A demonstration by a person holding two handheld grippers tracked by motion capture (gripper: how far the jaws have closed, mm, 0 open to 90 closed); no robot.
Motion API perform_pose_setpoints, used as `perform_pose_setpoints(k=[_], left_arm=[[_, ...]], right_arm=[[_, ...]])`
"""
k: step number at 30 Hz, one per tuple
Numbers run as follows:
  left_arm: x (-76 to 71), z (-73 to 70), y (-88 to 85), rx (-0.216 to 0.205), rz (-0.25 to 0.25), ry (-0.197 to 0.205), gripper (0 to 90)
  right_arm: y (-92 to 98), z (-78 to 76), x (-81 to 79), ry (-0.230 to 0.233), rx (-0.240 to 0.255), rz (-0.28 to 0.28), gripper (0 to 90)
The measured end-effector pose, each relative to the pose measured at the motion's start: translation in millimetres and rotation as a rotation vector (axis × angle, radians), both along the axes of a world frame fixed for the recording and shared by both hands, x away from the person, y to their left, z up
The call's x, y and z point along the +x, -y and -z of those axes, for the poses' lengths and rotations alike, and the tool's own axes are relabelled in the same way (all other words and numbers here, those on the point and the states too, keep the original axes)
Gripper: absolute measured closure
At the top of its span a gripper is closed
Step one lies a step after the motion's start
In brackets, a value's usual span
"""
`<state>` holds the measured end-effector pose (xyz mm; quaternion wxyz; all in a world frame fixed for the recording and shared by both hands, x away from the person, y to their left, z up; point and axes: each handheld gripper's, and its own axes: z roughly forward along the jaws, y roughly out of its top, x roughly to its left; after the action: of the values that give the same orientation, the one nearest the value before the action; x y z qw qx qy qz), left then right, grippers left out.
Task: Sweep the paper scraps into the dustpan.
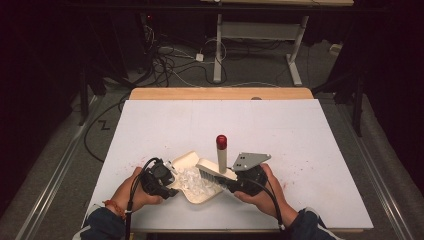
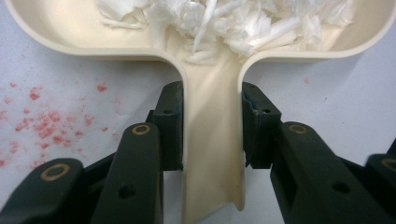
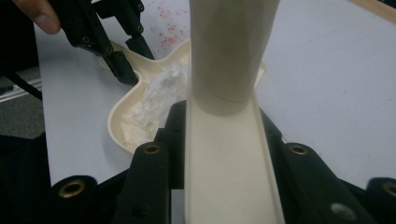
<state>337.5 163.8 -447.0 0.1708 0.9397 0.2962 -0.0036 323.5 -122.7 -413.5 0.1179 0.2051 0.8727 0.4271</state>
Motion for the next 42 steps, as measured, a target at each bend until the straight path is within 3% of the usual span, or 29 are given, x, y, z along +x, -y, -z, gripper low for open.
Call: perform_pose_setpoints(k=[8,21,42], left_arm=[[0.0,-0.2,0.3,0.0,-0.003,0.0,63.1],[0.0,-0.2,-1.2,0.005,-0.021,0.018,63.0],[9.6,0.5,-15.2,-0.031,-0.081,0.046,62.9]], right_arm=[[14.0,-15.1,1.5,0.007,0.072,0.026,67.8],[33.6,-20.5,4.1,0.014,0.033,0.068,67.8],[97.1,-25.1,6.1,-0.016,0.016,0.187,67.8]])
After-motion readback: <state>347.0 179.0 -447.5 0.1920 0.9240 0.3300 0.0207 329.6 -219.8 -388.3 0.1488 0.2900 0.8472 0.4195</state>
